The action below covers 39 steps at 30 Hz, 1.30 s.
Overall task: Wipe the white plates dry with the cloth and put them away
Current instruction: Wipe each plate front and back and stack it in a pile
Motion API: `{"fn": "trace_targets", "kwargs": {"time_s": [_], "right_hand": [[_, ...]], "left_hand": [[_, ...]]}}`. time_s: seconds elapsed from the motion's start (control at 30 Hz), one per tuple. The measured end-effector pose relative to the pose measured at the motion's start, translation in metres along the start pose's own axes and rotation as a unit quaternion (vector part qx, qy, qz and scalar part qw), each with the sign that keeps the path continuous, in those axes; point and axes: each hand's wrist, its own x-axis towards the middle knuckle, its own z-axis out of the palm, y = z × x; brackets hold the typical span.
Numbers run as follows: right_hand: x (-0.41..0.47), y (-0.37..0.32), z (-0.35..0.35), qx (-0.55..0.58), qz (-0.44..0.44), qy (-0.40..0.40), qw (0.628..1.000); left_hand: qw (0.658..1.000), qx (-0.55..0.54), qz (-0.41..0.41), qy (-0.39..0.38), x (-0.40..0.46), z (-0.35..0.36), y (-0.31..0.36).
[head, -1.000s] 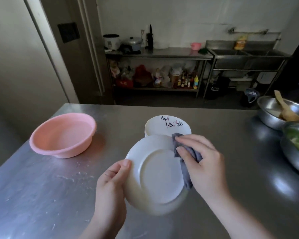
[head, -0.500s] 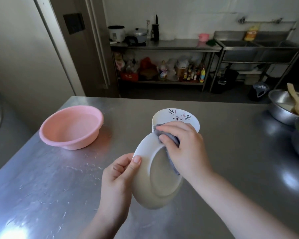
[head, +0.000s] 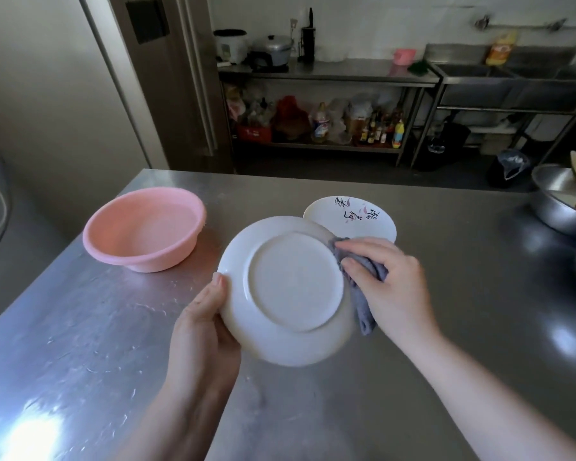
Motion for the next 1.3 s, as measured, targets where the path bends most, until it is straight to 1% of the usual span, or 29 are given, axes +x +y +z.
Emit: {"fn": "trace_targets", "kwargs": {"time_s": [0.1, 0.2, 0.27, 0.4, 0.43, 0.47, 0.53, 0.57, 0.6, 0.67, 0.73, 0.8, 0.9, 1.03, 1.13, 1.23, 1.3], "right_hand": [[-0.027, 0.01, 0.012, -0.033, -0.046, 0.049, 0.997], [-0.049, 0.012, 0.03, -0.108, -0.141, 0.081, 0.981], [-0.057, 0.009, 0.042, -0.142, -0.188, 0.068, 0.969], [-0.062, 0.009, 0.046, -0.196, -0.285, -0.003, 0.938], [-0.059, 0.012, 0.041, -0.194, -0.286, 0.003, 0.938], [-0.054, 0.015, 0.034, -0.18, -0.262, 0.03, 0.948], [-0.044, 0.019, 0.02, -0.149, -0.188, 0.105, 0.965], [-0.043, 0.019, 0.017, -0.153, -0.175, 0.123, 0.965], [-0.044, 0.017, 0.018, -0.168, -0.19, 0.12, 0.96], [-0.053, 0.01, 0.03, -0.196, -0.254, 0.063, 0.945], [-0.062, 0.003, 0.043, -0.222, -0.291, 0.002, 0.93], [-0.062, -0.001, 0.048, -0.231, -0.297, -0.029, 0.926], [-0.052, -0.007, 0.048, -0.213, -0.284, -0.056, 0.933], [-0.039, -0.016, 0.048, -0.202, -0.273, -0.054, 0.939], [-0.04, -0.013, 0.048, -0.209, -0.277, -0.054, 0.936], [-0.048, -0.003, 0.043, -0.219, -0.32, -0.056, 0.92], [-0.053, 0.012, 0.031, -0.212, -0.359, -0.042, 0.908]], "left_hand": [[0.992, -0.084, -0.052, 0.079, 0.005, 0.004, 0.002], [0.978, -0.134, -0.076, 0.143, 0.013, 0.009, 0.0], [0.974, -0.146, -0.087, 0.153, 0.017, 0.011, -0.005], [0.967, -0.15, -0.13, 0.159, 0.02, 0.015, -0.009], [0.964, -0.157, -0.137, 0.165, 0.02, 0.016, -0.008], [0.961, -0.163, -0.14, 0.172, 0.021, 0.016, -0.006], [0.957, -0.176, -0.141, 0.183, 0.022, 0.015, -0.004], [0.957, -0.179, -0.138, 0.184, 0.022, 0.015, -0.004], [0.959, -0.175, -0.133, 0.179, 0.022, 0.016, -0.004], [0.966, -0.164, -0.129, 0.155, 0.023, 0.019, -0.007], [0.969, -0.152, -0.145, 0.127, 0.02, 0.026, -0.011], [0.971, -0.144, -0.156, 0.106, 0.015, 0.03, -0.013], [0.98, -0.126, -0.128, 0.082, 0.012, 0.029, -0.021], [0.986, -0.118, -0.111, 0.049, 0.006, 0.03, -0.037], [0.988, -0.098, -0.109, 0.044, 0.006, 0.028, -0.04], [0.986, -0.093, -0.123, 0.054, 0.008, 0.025, -0.033], [0.988, -0.087, -0.116, 0.05, 0.01, 0.024, -0.028]]}}
